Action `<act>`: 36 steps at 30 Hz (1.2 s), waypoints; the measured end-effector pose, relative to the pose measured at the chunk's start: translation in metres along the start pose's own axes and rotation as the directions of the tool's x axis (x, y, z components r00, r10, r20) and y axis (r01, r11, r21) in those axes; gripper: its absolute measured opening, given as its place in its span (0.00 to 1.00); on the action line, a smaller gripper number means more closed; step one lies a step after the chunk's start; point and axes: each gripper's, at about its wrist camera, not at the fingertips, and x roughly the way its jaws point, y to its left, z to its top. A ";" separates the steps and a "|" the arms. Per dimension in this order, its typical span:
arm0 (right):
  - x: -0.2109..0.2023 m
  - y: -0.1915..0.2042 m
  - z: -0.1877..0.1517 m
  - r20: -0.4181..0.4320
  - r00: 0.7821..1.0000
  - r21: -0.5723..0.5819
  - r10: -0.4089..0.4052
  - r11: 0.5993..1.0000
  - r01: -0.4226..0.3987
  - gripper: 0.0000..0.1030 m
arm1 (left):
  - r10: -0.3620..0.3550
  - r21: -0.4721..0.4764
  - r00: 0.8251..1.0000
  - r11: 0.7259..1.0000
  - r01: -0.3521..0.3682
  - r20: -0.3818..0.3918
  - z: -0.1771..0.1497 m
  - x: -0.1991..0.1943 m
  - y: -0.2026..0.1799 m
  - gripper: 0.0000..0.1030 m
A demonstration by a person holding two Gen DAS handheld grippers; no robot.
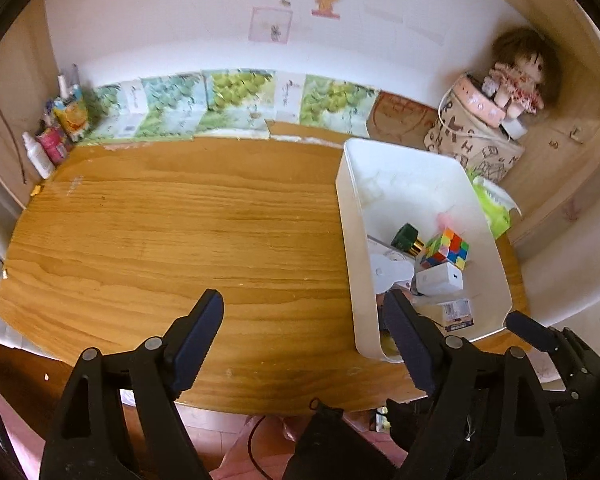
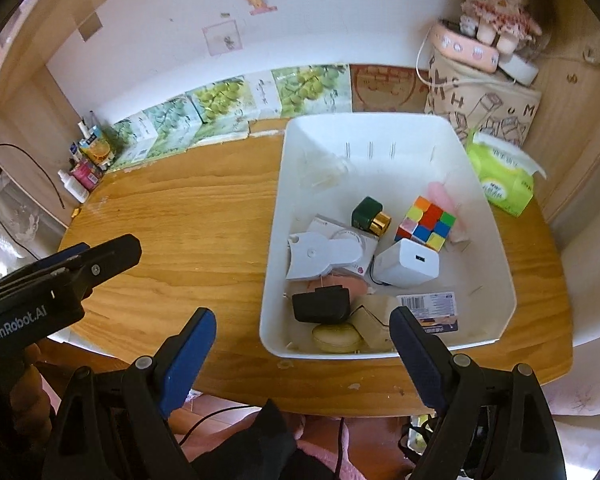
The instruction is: Organize rigid objects
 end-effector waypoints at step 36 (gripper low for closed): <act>-0.014 0.012 -0.007 0.078 0.995 -0.007 -0.054 0.998 0.055 1.00 | 0.110 0.064 0.981 0.991 -0.121 0.158 -0.009 -0.022 -0.008 0.99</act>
